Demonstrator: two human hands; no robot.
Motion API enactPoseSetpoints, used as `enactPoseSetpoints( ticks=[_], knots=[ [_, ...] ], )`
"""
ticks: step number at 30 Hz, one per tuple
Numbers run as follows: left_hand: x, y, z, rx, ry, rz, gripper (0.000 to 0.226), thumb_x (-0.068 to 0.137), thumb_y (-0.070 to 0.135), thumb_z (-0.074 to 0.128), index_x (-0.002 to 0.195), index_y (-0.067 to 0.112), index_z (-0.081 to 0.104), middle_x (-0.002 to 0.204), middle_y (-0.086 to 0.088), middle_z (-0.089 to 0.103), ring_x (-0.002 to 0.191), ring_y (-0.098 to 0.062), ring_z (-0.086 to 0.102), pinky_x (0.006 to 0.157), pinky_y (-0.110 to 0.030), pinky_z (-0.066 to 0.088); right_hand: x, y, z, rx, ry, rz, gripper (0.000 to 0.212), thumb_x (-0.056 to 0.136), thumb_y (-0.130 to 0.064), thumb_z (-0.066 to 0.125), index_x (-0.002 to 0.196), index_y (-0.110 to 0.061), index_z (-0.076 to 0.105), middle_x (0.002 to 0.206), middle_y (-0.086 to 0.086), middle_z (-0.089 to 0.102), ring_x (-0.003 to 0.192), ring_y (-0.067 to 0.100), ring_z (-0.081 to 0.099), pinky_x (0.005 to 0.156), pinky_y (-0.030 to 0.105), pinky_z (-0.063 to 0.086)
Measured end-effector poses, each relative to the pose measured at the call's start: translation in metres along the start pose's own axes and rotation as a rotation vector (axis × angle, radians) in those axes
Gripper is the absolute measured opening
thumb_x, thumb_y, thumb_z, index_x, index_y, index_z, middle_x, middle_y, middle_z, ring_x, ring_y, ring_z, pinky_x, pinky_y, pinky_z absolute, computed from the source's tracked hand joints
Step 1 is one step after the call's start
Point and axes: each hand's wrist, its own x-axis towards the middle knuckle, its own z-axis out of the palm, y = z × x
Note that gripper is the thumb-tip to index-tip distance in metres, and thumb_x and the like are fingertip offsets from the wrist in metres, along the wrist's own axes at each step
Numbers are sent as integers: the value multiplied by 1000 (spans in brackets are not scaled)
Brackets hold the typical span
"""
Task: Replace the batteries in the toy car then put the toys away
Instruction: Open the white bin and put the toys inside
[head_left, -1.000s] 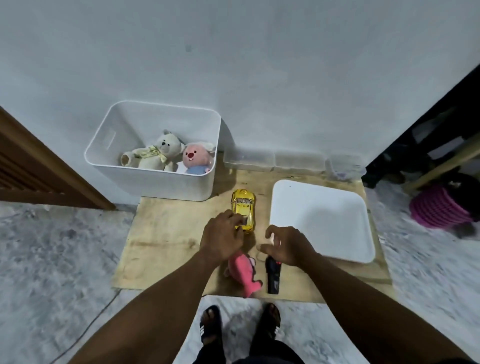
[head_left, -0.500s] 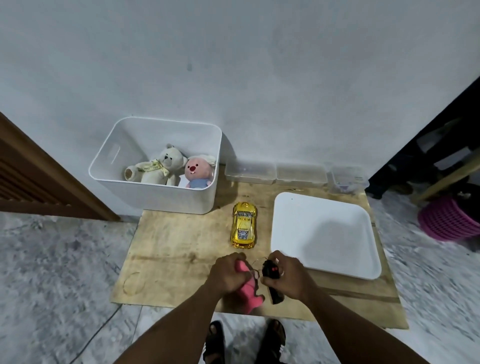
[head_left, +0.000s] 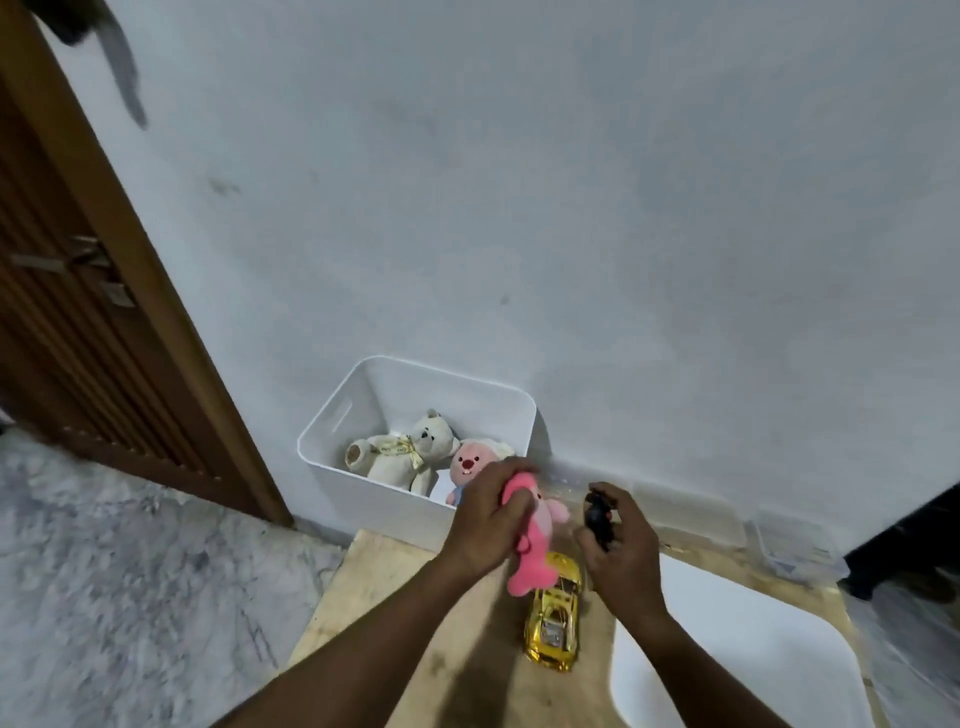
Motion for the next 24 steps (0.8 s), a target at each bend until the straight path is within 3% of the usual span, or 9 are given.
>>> enactPoseSetpoints(
  ticks=[4,7,9,13,17,20,24],
  knots=[
    [49,19,-51,-94,167,-141,24,75,26,58,98,32,57,80,-7,68,56,-24,64,54,-40,54,44,-41,31,51,-33,-2,52,79,-20,82,126,-27,59,118,-10,66,102,10,65,83,23,54],
    [80,21,-87,-12,234,-222,23,75,24,66,98,29,64,88,-5,71,66,-22,70,66,-37,61,74,-67,57,51,-105,13,53,75,-29,84,123,-31,60,116,-11,65,102,14,65,88,31,55],
    [98,12,-107,59,242,-269,29,77,26,68,106,29,67,92,-1,73,78,-18,71,80,-36,59,93,-78,75,-9,-139,35,54,73,-35,84,122,-32,61,113,-11,65,105,15,64,92,31,52],
    [124,-12,-130,211,175,-343,48,77,28,70,124,29,63,98,2,70,92,-18,67,90,-30,54,114,-93,106,-171,-225,75,58,73,-49,79,124,-28,61,113,-3,68,109,20,64,92,33,51],
    [132,-24,-137,365,83,-354,57,85,32,67,140,30,50,123,-6,64,105,-22,63,89,-27,50,123,-88,125,-336,-327,94,73,81,-55,69,145,-30,45,137,-1,59,123,19,57,99,31,46],
    [134,-34,-137,381,39,-374,61,85,36,70,141,32,48,135,-10,57,99,-20,63,85,-26,51,124,-79,129,-395,-347,97,70,84,-57,64,145,-32,42,144,-3,52,131,17,50,104,33,44],
    [131,-40,-126,370,22,-370,48,85,33,68,131,30,57,123,-8,63,99,-20,64,82,-26,50,119,-72,118,-379,-257,63,48,87,-48,64,132,-36,52,130,-10,59,111,11,60,87,25,45]
  ],
)
